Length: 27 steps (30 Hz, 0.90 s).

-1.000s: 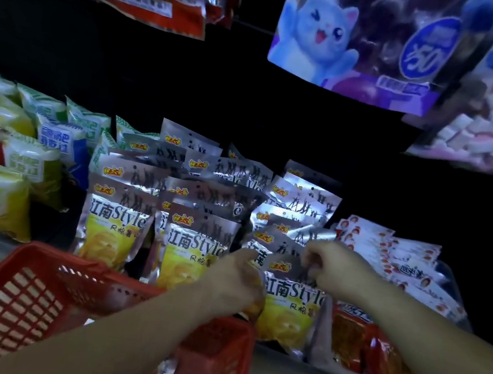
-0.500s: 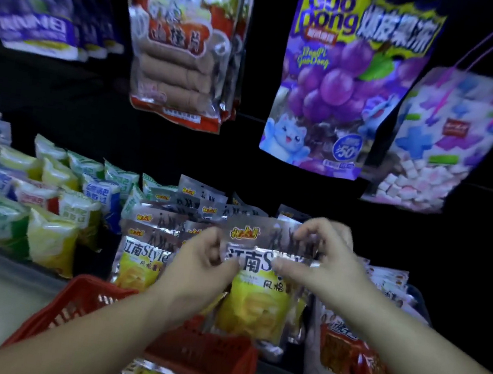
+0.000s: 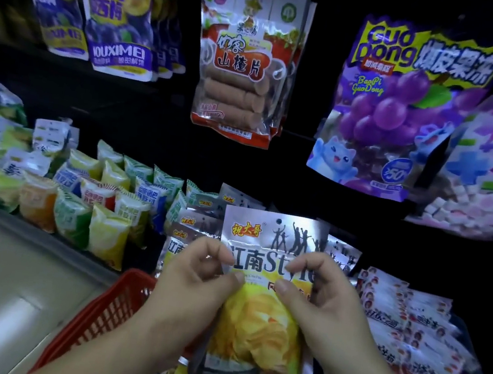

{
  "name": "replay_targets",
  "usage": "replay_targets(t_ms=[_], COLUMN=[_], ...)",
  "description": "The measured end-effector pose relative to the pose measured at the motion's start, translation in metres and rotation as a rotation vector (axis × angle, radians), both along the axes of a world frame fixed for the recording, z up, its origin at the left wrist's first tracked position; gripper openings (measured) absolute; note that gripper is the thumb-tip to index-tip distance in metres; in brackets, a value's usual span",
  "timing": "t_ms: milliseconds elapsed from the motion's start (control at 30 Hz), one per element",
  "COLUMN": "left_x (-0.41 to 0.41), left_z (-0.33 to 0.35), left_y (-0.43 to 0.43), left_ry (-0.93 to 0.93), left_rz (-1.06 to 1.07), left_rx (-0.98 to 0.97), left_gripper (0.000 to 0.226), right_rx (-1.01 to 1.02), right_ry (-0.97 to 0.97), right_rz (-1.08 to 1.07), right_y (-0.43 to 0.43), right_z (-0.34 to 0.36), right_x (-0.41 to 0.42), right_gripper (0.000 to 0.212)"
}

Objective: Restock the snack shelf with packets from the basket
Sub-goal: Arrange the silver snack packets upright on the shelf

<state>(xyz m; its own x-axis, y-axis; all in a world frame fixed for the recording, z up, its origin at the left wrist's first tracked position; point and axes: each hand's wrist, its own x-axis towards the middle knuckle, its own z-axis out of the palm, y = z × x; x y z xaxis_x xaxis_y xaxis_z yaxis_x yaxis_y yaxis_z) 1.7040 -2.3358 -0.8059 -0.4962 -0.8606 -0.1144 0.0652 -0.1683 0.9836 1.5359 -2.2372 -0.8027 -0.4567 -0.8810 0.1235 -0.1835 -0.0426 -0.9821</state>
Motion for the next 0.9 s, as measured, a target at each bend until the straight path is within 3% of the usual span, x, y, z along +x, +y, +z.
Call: replay_targets(t_ms=[233,467,533,700,900], left_x=[0.0,0.007,0.011,0.021,0.027], left_z=[-0.008,-0.015,-0.016,-0.004,-0.009], left_y=[-0.012,-0.021,-0.023,-0.03,-0.039], left_ry=[0.072,0.072,0.082,0.118,0.143], left_rz=[0.093,0.12,0.125,0.113,0.094], left_rx=[0.043,0.108,0.091,0.072,0.065], left_gripper=[0.03,0.013,0.014,0.009,0.019], right_rx=[0.01,-0.096,-0.103,-0.072,-0.046], right_ry=[0.099,0.517,0.462,0.072,-0.086], right_rz=[0.146,0.063,0.053,0.065,0.004], right_y=[-0.005,-0.014,-0.019,-0.031,-0.034], right_z=[0.001,-0.007,-0.006,-0.003,-0.005], right_x=[0.0,0.008,0.01,0.014,0.007], right_gripper=[0.054,0.038,0.039,0.044,0.044])
